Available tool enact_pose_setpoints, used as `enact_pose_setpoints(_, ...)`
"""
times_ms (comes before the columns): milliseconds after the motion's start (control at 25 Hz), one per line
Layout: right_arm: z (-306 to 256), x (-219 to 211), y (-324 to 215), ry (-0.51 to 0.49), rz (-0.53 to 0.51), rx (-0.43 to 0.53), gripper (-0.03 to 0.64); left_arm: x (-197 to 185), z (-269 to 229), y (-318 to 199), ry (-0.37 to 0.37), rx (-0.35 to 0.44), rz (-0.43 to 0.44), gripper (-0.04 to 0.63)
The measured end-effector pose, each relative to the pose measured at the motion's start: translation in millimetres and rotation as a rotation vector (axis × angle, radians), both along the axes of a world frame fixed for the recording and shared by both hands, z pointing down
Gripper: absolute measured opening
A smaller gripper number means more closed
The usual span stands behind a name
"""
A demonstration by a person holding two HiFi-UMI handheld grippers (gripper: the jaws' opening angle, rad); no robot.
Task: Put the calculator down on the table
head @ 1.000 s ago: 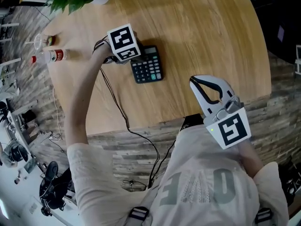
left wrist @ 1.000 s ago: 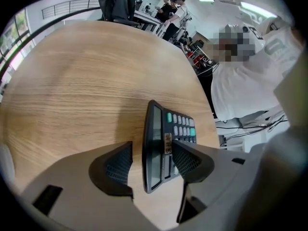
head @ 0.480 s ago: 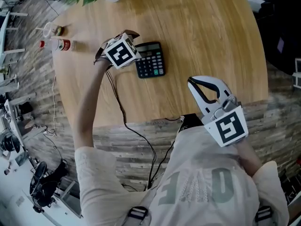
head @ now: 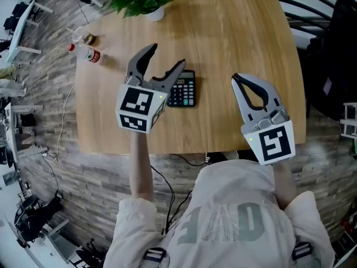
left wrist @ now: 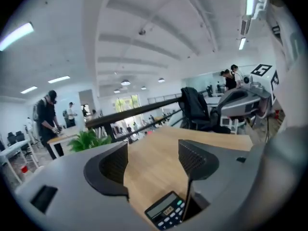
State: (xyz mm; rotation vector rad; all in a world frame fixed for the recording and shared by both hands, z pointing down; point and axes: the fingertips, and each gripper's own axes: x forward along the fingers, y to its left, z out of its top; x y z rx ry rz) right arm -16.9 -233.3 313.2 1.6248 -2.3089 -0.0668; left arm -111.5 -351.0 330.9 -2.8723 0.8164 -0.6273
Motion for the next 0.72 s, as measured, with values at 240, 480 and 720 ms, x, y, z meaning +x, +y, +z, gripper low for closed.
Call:
enact_pose_setpoints(240,-74,-2,-12,-0.096,0.016,0.220,0.020,-31,-103,57,0.309,0.238,-0.307,0.331)
enact_pose_setpoints(480,-99,-3,-6,-0.170,-0.013,0.297,0.020,-65,-154,111,0.409,0.509,-0.600,0.197)
enact_pose_setpoints(720,-111,-11,21,-0.188,-0.095,0.346,0.020,-73,-175,151,0.446,0.633,-0.742,0.055)
